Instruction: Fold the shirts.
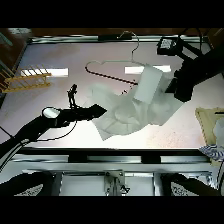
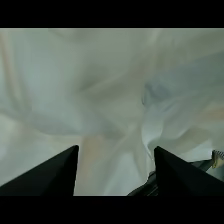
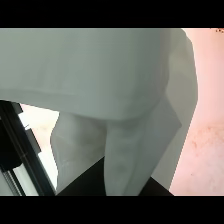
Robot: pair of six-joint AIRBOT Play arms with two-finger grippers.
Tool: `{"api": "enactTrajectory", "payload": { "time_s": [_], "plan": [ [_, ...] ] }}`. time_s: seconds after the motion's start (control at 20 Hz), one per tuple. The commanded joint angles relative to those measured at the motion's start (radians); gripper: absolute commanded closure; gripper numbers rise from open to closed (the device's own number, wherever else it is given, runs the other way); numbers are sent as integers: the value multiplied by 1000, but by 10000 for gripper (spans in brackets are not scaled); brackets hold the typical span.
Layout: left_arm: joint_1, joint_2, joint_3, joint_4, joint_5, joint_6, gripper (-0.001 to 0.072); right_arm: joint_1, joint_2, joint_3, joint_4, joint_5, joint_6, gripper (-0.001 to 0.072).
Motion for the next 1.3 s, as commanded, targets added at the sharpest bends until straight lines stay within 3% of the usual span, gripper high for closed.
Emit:
{"api": "enactTrajectory", "payload": {
  "time_s": [0.0,0.1,0.3,0.35,0.45,0.8,1.0,1.25],
  "plan": [
    [-91,-134,42,-269,38,166,116,0,12,0,27,14,24,649],
    [-104,-178,89,-317,26,233,117,0,11,0,31,15,31,649],
    [-129,-247,165,-327,20,238,122,0,11,0,29,15,35,649],
    [-135,-260,173,-336,20,238,221,0,11,0,29,15,39,649],
    [-128,-265,175,-359,21,239,650,0,11,0,29,15,50,648],
    [132,-150,175,-354,19,282,654,-1,12,0,76,8,51,648],
    [318,-121,224,-351,-114,282,654,0,11,0,164,7,44,649],
    [412,-117,322,-342,-225,302,654,0,11,0,149,6,45,649]
  ]
}}
